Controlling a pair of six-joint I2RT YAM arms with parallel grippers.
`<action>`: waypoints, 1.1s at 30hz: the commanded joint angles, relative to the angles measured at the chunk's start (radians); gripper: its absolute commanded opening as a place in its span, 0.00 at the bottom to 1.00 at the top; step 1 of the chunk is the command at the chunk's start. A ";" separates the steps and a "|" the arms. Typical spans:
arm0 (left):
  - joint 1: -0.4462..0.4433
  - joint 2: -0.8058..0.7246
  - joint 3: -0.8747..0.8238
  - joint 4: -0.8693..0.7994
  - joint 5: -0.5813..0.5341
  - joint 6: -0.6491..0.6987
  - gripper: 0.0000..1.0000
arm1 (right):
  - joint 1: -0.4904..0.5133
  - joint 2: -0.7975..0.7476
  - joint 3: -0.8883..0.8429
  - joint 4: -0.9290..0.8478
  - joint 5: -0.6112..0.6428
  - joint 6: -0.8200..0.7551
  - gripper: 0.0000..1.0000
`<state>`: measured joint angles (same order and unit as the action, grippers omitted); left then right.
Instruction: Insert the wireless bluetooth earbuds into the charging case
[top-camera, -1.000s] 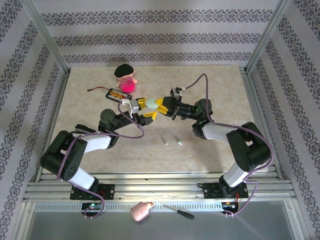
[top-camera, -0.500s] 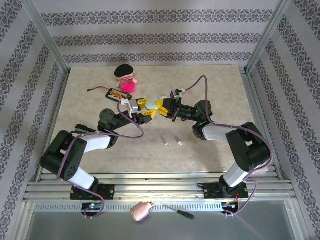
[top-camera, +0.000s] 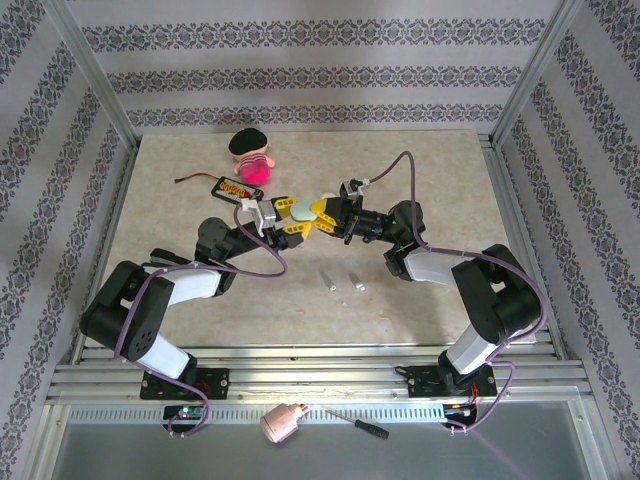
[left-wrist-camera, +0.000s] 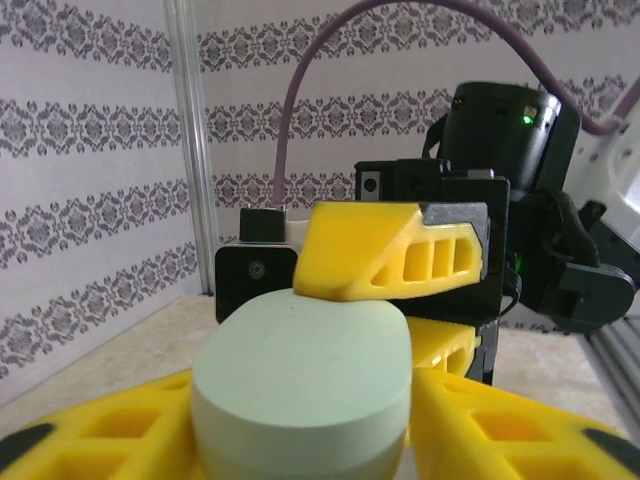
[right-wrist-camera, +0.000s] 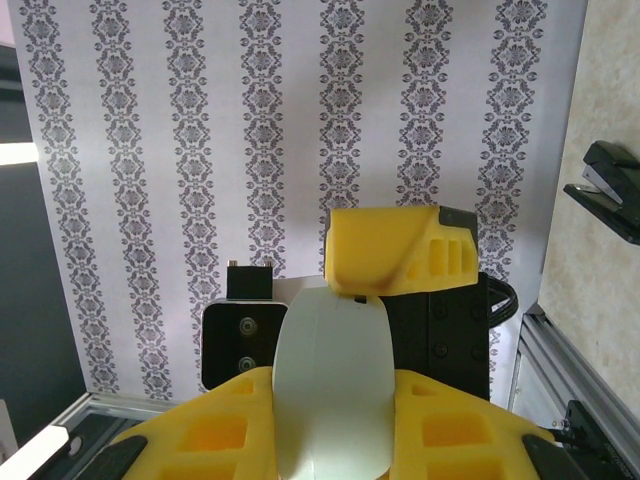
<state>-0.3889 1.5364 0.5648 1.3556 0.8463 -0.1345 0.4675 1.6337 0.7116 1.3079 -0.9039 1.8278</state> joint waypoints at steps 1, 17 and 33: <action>-0.005 -0.005 0.000 0.071 0.065 0.019 0.57 | 0.000 0.002 0.019 0.077 0.029 0.014 0.10; -0.004 0.013 -0.001 0.071 0.093 0.039 0.53 | -0.001 0.011 0.021 0.076 0.034 0.041 0.10; -0.005 0.019 0.010 0.070 0.097 0.016 0.31 | -0.003 0.011 0.020 0.065 0.039 0.023 0.26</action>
<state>-0.3782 1.5478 0.5648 1.3708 0.8646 -0.1097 0.4671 1.6356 0.7116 1.3140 -0.9108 1.8606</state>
